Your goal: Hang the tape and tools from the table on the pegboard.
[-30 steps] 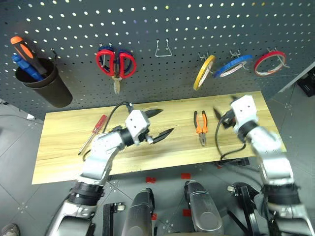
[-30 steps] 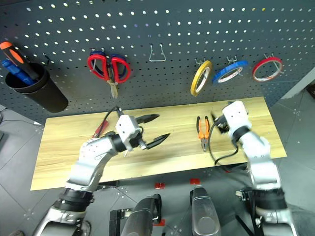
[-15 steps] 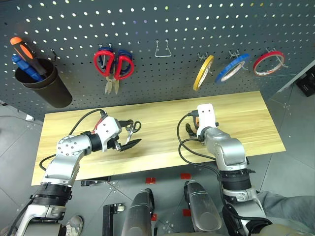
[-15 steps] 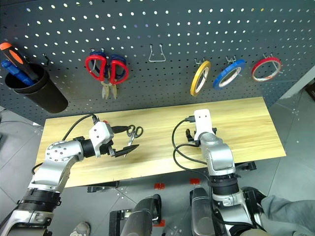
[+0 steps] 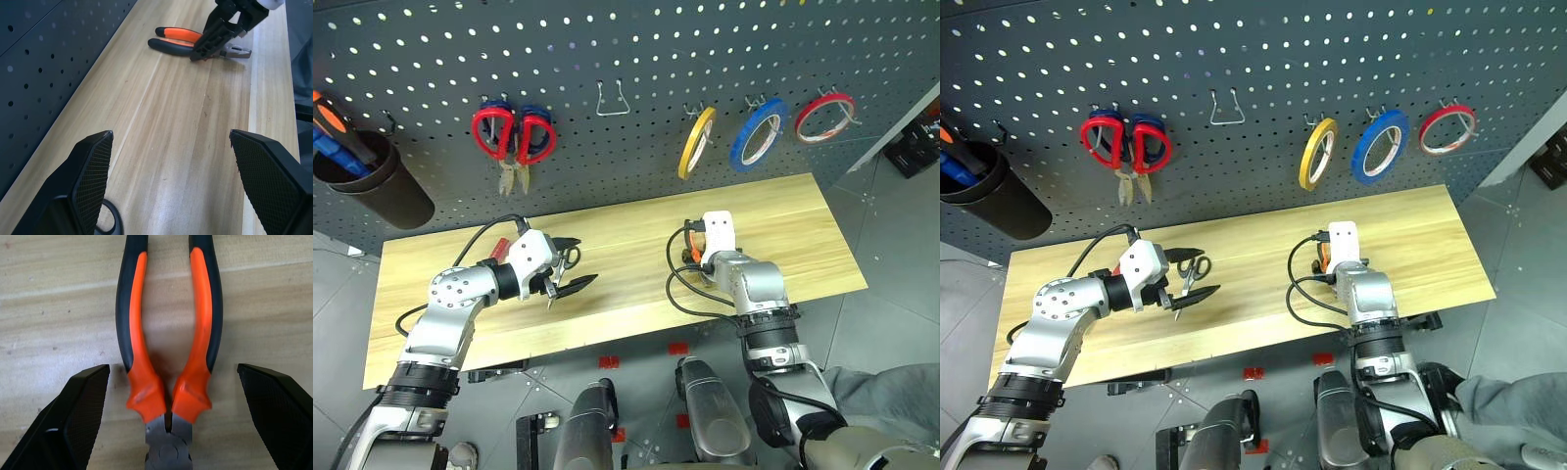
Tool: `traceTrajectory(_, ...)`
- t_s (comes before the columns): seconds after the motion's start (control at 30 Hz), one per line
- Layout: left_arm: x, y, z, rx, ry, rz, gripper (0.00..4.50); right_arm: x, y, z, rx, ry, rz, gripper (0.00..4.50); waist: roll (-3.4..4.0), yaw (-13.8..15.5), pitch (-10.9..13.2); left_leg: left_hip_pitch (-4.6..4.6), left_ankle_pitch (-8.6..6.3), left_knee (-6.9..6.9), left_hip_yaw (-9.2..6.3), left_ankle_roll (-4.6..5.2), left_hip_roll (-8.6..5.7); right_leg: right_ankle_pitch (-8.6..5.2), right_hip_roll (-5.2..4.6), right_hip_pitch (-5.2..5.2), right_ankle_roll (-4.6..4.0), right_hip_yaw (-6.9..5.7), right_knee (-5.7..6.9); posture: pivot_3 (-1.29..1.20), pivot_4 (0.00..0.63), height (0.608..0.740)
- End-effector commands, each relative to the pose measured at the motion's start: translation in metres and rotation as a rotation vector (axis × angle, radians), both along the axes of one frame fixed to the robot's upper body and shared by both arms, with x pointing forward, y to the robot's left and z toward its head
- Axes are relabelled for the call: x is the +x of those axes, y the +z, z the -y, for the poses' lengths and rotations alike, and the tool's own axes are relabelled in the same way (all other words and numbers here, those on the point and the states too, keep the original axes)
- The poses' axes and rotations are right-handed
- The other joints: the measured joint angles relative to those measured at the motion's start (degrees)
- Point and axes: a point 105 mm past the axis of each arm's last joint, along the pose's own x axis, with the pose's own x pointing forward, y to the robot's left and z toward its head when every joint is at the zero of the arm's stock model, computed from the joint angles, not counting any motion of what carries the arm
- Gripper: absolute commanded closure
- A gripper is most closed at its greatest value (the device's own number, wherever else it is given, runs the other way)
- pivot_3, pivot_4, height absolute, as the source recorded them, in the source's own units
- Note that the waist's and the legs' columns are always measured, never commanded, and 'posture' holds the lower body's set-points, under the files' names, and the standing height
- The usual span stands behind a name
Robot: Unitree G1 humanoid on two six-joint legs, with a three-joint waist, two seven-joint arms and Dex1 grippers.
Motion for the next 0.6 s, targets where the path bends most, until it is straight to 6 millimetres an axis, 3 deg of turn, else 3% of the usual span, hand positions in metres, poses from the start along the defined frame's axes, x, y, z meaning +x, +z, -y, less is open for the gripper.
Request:
traceTrajectory(0.03,-0.001,0.007,0.000,-0.009,0.002,0.031,0.49,0.003,-0.001,-0.002,0.014,0.020,0.000,0.04,0.00,0.00,0.00,0.00,0.00,0.00,0.00,0.00,-0.01,0.00,0.00,0.00,0.00,0.00,0.00,-0.24,0.297,0.740)
traceTrajectory(0.2,-0.002,0.004,0.002,-0.005,-0.012,0.019,0.49,0.005,-0.011,-0.003,0.004,0.033,-0.043,0.04,-0.07,-0.15,-0.37,0.00,0.00,0.01,0.00,0.00,0.00,0.00,0.00,0.00,0.00,0.00,0.00,-0.24,0.297,0.740)
traceTrajectory(0.43,-0.002,0.005,0.003,-0.034,-0.002,0.012,0.49,0.011,-0.006,-0.006,-0.027,0.091,-0.007,1.81,-0.08,-0.25,-0.52,0.00,0.00,0.01,0.01,0.00,0.00,0.00,0.00,0.01,0.00,0.00,0.00,-0.25,0.292,0.740)
traceTrajectory(0.6,-0.005,0.010,0.002,-0.099,0.024,0.025,0.49,0.000,0.013,-0.018,-0.027,0.178,0.096,1.81,-0.07,-0.50,-0.56,0.00,0.00,0.01,0.00,0.00,0.01,0.00,0.00,0.00,0.00,0.01,0.00,-0.24,0.290,0.740)
